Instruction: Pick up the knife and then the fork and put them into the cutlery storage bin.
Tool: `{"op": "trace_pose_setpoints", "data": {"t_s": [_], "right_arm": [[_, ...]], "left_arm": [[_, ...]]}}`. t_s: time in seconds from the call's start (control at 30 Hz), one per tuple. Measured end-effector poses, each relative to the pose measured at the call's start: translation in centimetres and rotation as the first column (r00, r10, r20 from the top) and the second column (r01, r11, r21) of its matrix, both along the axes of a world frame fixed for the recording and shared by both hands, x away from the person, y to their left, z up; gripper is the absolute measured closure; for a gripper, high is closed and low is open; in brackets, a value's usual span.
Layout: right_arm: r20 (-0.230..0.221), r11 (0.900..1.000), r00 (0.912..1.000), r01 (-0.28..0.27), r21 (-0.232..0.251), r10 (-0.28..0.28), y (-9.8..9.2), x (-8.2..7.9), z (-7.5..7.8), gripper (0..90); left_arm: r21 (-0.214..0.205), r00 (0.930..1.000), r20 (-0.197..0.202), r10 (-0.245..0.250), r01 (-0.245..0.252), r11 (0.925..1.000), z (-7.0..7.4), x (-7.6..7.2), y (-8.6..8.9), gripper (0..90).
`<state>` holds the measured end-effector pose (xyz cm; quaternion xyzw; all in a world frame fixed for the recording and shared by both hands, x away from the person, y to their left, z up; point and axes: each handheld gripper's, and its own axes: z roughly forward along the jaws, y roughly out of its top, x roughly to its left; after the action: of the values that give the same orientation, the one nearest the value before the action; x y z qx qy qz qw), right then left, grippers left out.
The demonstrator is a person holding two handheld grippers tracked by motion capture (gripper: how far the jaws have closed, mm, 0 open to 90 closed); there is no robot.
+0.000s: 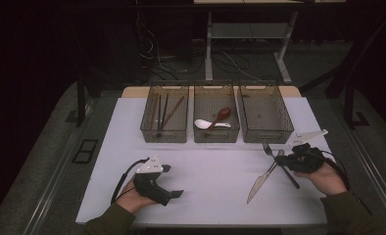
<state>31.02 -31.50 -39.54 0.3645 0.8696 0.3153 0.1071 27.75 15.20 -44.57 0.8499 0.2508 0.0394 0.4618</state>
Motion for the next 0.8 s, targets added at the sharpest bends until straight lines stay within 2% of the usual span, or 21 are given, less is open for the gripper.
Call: {"op": "trace_pose_setpoints", "data": {"t_s": [0.3, 0.6, 0.8], "right_arm": [[0.044, 0.9938, 0.9970, 0.059, 0.094, -0.063, -0.5, 1.2, 0.6, 85.3], [0.080, 0.9758, 0.9889, 0.108, 0.191, -0.125, -1.2, 2.4, 1.8, 85.4], [0.122, 0.9697, 0.9824, 0.113, 0.217, -0.142, -1.0, 3.3, 2.8, 85.4]], "left_arm": [[0.006, 1.0000, 0.000, 0.000, 0.000, 1.0000, 0.1, -0.1, 0.3, 0.0], [0.010, 1.0000, -0.003, -0.002, 0.002, 0.9999, 0.0, -0.1, 0.2, 0.0], [0.010, 1.0000, -0.002, -0.002, 0.002, 0.9999, 0.1, -0.1, 0.4, 0.0]]}}
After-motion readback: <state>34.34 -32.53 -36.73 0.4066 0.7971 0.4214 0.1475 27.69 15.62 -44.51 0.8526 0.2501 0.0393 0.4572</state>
